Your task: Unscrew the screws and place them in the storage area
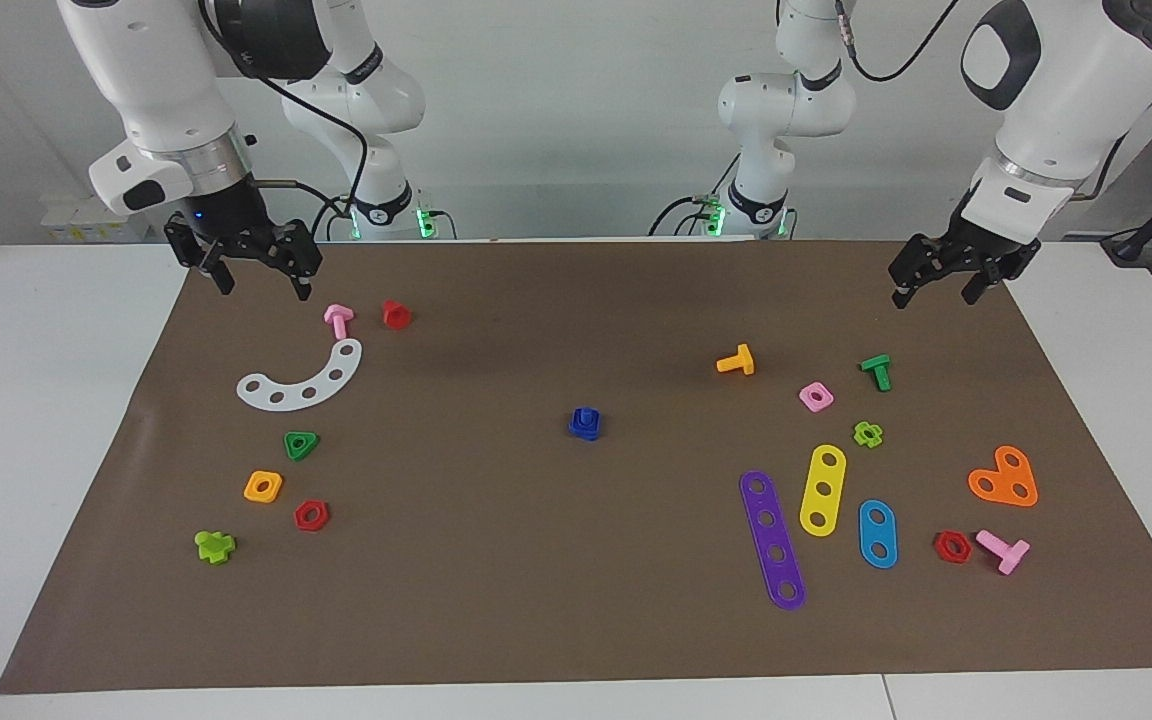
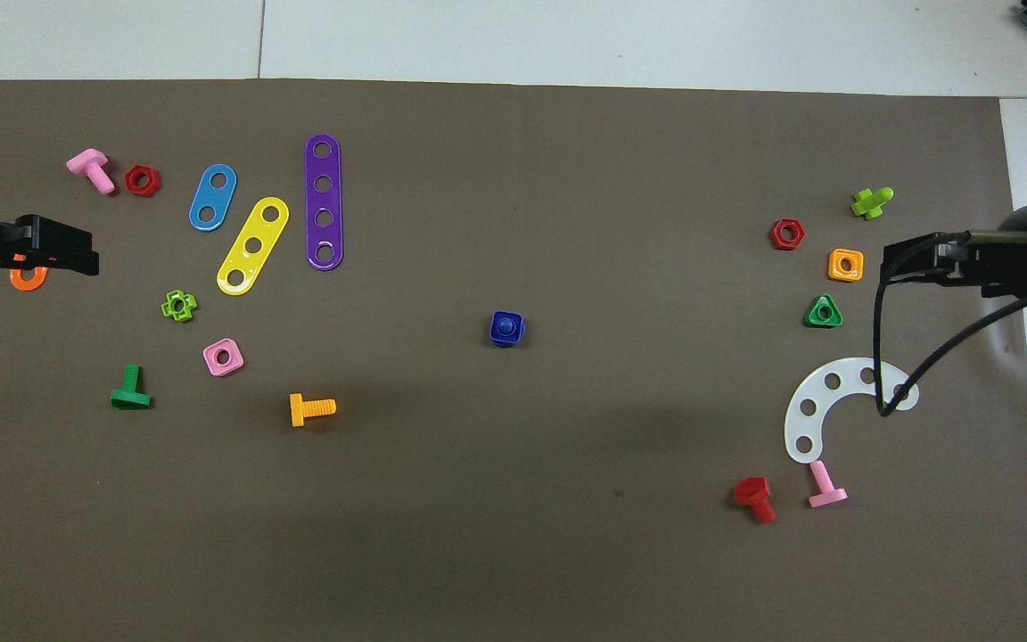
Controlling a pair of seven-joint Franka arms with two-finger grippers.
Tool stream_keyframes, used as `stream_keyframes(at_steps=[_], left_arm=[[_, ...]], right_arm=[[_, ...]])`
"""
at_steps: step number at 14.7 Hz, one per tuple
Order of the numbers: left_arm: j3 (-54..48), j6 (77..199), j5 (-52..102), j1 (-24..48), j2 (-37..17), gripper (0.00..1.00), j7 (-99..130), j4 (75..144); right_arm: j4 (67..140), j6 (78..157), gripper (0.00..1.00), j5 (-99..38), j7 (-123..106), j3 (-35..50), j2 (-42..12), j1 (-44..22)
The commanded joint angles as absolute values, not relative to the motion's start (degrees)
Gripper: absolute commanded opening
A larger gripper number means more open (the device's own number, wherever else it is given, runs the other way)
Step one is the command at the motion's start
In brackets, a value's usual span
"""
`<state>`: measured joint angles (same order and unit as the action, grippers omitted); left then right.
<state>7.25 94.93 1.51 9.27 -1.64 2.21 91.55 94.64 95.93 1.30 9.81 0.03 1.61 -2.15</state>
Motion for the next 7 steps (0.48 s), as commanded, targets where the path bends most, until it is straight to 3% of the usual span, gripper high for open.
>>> stream_keyframes(at_steps=[1,7], left_arm=[[6.77,93.70,0.18,9.05,-0.09,1.00,3.25,92.90],[6.15,94.30,0.18,10.11,-0.09,1.00,2.99,92.99]], right_arm=[[96.50,95.27,1.00,0.88,8.61,0.53,3.25,-1.31],[96.33,95.19,1.00,0.88,8.44,0.53,3.16,-1.32]])
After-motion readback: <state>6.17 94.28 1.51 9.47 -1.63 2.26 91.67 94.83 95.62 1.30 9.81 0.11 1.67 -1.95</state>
